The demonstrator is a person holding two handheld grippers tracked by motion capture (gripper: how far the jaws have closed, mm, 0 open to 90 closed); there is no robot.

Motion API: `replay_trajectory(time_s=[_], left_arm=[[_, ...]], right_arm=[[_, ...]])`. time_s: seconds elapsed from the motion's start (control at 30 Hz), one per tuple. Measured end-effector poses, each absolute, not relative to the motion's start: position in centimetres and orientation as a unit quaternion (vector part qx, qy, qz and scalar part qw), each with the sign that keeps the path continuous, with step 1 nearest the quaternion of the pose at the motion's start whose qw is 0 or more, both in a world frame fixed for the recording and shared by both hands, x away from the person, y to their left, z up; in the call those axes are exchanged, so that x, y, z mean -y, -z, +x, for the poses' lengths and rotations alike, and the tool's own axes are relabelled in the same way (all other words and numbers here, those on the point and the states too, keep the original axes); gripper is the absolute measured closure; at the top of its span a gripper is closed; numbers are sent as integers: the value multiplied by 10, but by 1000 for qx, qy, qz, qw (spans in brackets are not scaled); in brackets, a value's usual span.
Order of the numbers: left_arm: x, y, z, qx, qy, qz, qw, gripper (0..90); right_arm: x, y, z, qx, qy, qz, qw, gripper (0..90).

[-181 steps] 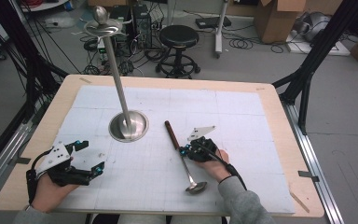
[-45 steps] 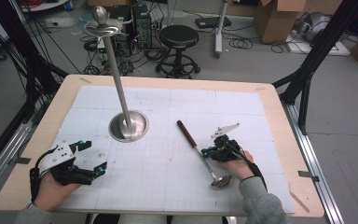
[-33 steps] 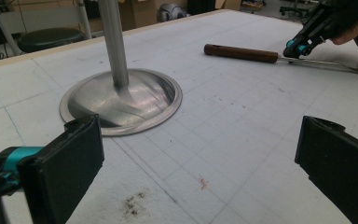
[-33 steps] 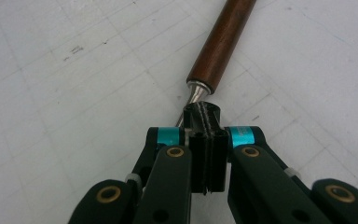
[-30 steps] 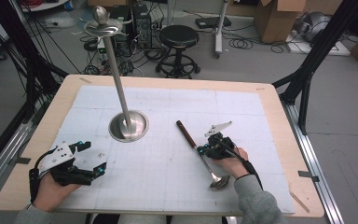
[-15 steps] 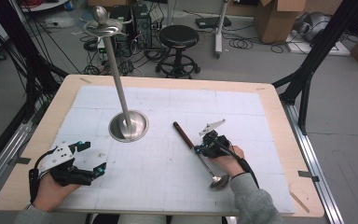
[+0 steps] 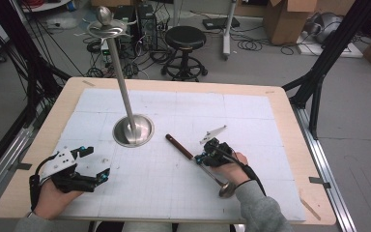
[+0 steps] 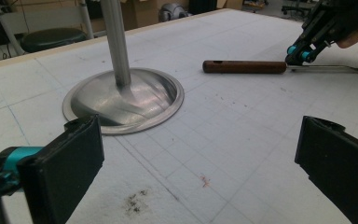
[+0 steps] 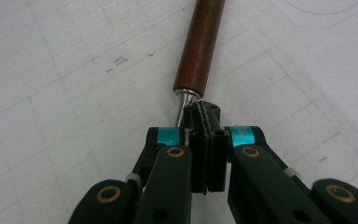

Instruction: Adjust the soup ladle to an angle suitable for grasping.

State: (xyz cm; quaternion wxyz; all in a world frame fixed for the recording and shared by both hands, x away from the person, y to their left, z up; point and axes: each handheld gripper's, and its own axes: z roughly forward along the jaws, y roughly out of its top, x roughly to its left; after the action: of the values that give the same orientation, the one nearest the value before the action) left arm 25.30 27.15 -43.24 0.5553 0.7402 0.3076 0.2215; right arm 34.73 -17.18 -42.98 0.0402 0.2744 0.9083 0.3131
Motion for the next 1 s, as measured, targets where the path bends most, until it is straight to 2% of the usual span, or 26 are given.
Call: replay_trajectory(time_s=[0.57,1.0], left_arm=[[-272,432,253,-308,-222,740,555,17],[-273,433,253,-309,-221,741,553,17]], right_arm=[[155,427,342,-925,-298,234,13,900],[144,426,348,-927,-288,239,30,900]])
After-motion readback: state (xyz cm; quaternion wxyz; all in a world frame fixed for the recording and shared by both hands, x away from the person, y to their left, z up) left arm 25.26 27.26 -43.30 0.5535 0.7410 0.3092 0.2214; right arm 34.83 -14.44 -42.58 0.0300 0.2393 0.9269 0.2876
